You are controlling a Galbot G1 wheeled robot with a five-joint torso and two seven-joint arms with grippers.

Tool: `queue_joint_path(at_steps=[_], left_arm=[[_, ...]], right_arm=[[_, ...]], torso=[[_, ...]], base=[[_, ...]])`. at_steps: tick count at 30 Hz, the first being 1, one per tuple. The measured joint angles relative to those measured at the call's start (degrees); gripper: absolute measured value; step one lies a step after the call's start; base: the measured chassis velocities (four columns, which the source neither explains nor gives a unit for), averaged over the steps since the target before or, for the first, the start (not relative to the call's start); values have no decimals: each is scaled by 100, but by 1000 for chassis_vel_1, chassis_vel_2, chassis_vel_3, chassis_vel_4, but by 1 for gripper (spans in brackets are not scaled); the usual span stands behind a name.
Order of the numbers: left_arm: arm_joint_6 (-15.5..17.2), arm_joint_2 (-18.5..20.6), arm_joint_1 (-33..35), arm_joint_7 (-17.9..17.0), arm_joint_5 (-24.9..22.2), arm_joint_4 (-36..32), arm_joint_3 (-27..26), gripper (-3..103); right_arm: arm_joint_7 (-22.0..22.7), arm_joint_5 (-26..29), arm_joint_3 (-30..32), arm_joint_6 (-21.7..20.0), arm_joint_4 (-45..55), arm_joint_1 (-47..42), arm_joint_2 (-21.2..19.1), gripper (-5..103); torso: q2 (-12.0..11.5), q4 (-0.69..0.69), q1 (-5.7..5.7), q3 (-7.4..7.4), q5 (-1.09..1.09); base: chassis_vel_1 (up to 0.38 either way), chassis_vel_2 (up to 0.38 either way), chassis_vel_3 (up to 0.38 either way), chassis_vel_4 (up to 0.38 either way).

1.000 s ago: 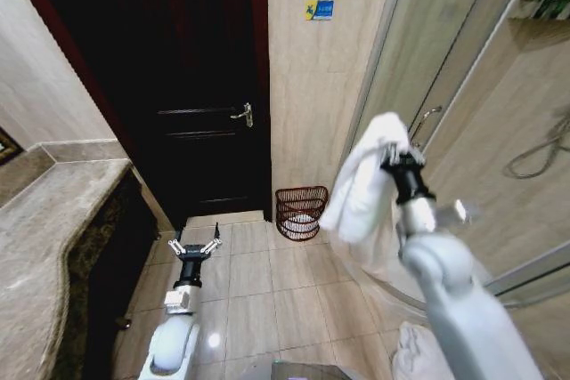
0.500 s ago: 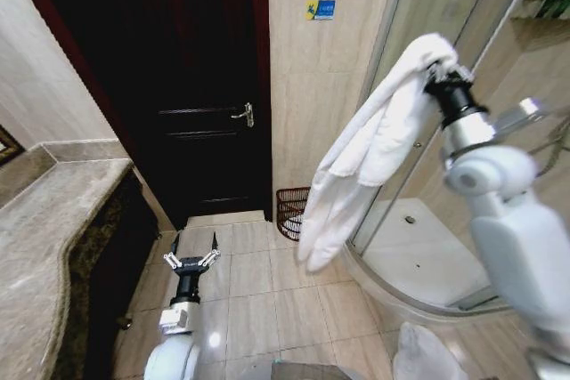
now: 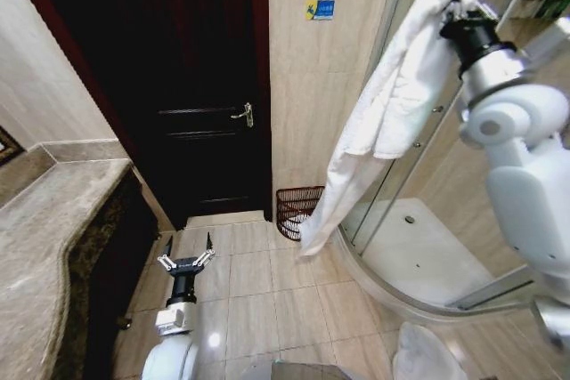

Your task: Discard the used towel into the hamper.

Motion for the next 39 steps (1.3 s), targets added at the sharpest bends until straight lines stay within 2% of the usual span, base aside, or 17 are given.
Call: queue_joint_path(at_steps=[9,13,20,39], left_arm=[[-14,-46,94,-3,-13,73,-3,100],[-35,-3,182,-6,7,56,-50,100],[-72,16,204,-17,23,-7,-51,100],[-60,12,249,2,71,-88,-12,100]], right_arm=[[26,-2,-59,-103,-32,102,83,7],[-174,-8,98,-179,103,-85,-78,7],[-192,72,161,-187,286,-229,-260,7],[-69,143,85,-182,431,-234,-197,7]], torso=[[0,0,0,0,0],[0,-1,0,0,1],[1,-2,-2,-1,1],[1,1,1,0,-1]], base=[[0,0,0,0],[0,0,0,0],[0,0,0,0],[-120,126,116,-119]])
